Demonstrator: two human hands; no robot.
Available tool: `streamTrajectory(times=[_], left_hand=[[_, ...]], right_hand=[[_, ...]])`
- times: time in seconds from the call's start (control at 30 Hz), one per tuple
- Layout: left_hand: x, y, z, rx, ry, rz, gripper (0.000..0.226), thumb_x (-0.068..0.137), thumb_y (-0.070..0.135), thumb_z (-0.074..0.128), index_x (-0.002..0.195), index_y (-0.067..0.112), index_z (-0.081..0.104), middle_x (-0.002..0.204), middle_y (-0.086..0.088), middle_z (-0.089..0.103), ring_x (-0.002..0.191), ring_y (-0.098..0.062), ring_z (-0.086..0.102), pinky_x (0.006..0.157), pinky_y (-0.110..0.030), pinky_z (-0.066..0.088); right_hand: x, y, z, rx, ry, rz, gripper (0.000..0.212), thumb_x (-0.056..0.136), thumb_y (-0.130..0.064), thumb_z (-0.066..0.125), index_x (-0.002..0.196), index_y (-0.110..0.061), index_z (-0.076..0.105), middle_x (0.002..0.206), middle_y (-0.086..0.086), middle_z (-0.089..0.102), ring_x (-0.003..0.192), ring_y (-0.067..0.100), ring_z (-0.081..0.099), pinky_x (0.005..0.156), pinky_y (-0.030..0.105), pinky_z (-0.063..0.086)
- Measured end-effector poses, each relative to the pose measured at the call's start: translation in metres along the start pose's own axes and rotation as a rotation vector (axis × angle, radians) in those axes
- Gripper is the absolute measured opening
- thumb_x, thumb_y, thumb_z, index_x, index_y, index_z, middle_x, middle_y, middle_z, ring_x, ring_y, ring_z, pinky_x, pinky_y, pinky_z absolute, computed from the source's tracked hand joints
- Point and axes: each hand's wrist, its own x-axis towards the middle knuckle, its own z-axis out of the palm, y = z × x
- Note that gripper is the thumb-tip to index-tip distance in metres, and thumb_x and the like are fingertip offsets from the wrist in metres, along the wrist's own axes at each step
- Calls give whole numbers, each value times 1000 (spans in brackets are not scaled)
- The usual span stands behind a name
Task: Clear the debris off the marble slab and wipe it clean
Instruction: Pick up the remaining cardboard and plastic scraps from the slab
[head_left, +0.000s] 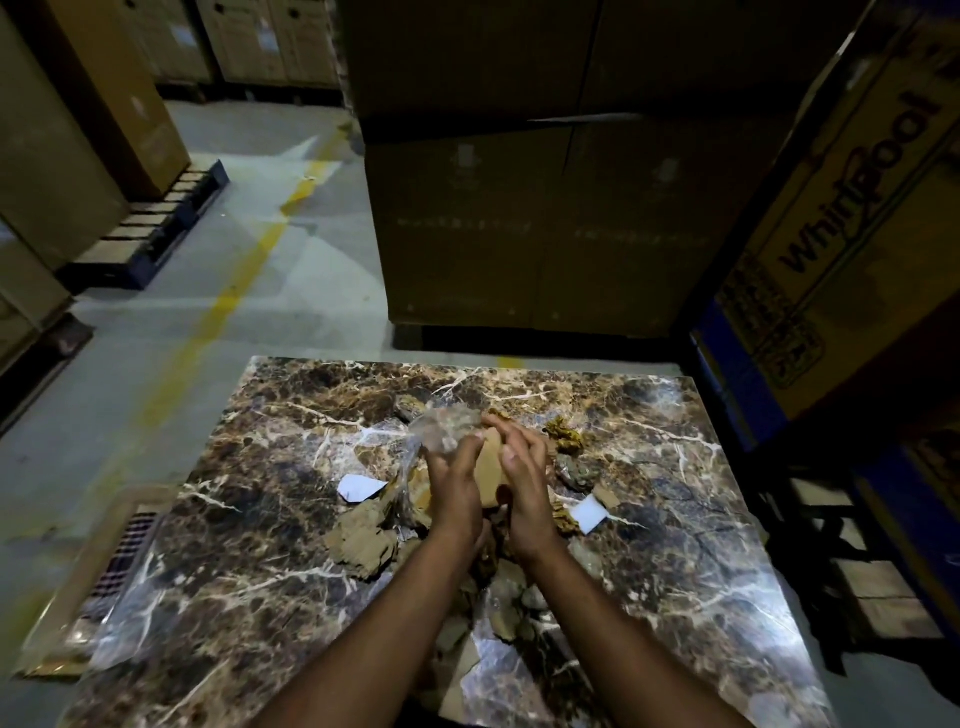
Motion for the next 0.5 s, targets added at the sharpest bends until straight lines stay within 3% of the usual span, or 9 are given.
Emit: streamTrajectory(times=[0.07,0.17,0.27,0.33,0.4,0.47,0.5], left_hand=[[-1,1,0,27,59,-75,60,79,42,68,126,8,52,120,-21,62,101,-34,64,71,-41,54],[-6,3,3,-24,-14,-30,78,72,42,68,127,-10,51,115,-33,64,82,-34,69,55,-34,53],[-12,5,6,-84,-64,-36,78,69,38,69,123,-16,51,102,-32,66,72,-33,68,51,-33,53],[-16,6,7,-103,-80,1,75,67,38,70,118,-16,57,100,-31,67,78,-35,67,53,-34,53],[-18,7,8,-92,-73,70,66,70,34,66,112,-16,61,97,-30,67,81,-34,66,55,-32,54],[-22,11,10,-58,-72,130,60,72,33,64,104,-17,63,91,-25,66,78,-30,64,55,-29,52],[-23,13,10,-41,-88,151,54,73,34,63,98,-14,65,87,-20,66,75,-27,63,55,-27,51]], right_hand=[[2,-9,3,-30,93,-35,66,82,-68,51,142,-43,48,141,-11,42,125,-11,45,99,26,45],[13,-17,-3,-55,249,-45,71,75,-62,65,142,-47,46,140,-9,49,123,-2,51,93,29,51],[23,-19,-13,-89,222,-6,64,72,-52,75,134,-41,60,151,-8,37,132,2,43,91,10,40],[23,-20,-13,-91,148,-29,53,73,-45,76,124,-36,68,148,-5,52,130,1,49,91,7,39],[19,-17,-9,3,146,-30,40,71,-46,77,109,-35,74,119,-2,74,108,9,69,84,22,53],[14,-19,-3,49,222,-40,29,70,-47,76,96,-32,75,96,1,77,88,19,73,75,36,57],[13,-19,-1,43,255,-65,27,73,-46,75,94,-31,73,95,1,75,88,21,72,76,41,58]])
